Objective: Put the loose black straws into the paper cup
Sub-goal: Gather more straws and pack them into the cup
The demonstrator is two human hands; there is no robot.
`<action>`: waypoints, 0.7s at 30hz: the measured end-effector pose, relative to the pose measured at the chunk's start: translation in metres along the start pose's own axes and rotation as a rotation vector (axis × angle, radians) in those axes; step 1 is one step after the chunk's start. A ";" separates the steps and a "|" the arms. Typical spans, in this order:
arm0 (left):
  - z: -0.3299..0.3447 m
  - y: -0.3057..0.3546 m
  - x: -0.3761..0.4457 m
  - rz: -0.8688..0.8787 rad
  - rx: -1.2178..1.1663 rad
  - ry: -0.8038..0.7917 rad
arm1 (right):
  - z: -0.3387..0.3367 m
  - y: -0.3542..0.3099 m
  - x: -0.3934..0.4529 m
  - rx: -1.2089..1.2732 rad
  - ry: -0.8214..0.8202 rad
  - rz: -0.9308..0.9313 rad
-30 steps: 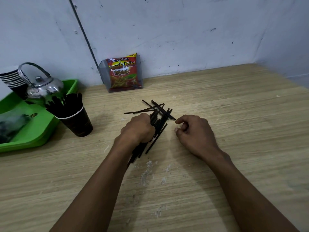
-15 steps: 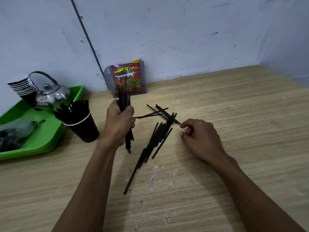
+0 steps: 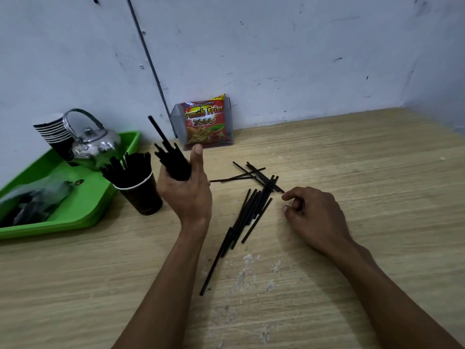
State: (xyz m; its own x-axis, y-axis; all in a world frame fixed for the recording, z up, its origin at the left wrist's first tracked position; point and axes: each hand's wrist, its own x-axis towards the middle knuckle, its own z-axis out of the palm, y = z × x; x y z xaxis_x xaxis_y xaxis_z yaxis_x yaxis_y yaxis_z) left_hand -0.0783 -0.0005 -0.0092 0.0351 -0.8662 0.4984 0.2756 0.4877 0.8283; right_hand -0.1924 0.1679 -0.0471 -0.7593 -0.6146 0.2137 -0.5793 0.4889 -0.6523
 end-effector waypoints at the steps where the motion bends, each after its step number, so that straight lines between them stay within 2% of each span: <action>1: 0.000 -0.005 -0.005 0.031 0.020 0.011 | 0.000 0.000 0.000 0.001 0.003 -0.001; 5: 0.001 -0.018 -0.014 0.039 0.042 -0.088 | 0.001 0.000 -0.001 -0.010 0.014 -0.005; 13: -0.007 -0.037 -0.014 -0.229 0.113 -0.368 | 0.005 -0.005 -0.005 0.077 0.096 -0.054; 17: -0.009 -0.043 -0.008 -0.289 0.104 -0.433 | 0.005 -0.032 -0.005 0.197 0.151 -0.207; 21: -0.010 -0.040 -0.006 -0.288 0.049 -0.465 | 0.002 -0.087 0.011 0.265 0.038 -0.440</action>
State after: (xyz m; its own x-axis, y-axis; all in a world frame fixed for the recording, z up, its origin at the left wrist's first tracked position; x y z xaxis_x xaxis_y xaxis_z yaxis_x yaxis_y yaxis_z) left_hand -0.0800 -0.0155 -0.0480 -0.4665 -0.8317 0.3010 0.1663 0.2518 0.9534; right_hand -0.1497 0.1168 0.0107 -0.4738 -0.7017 0.5321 -0.7549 0.0125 -0.6558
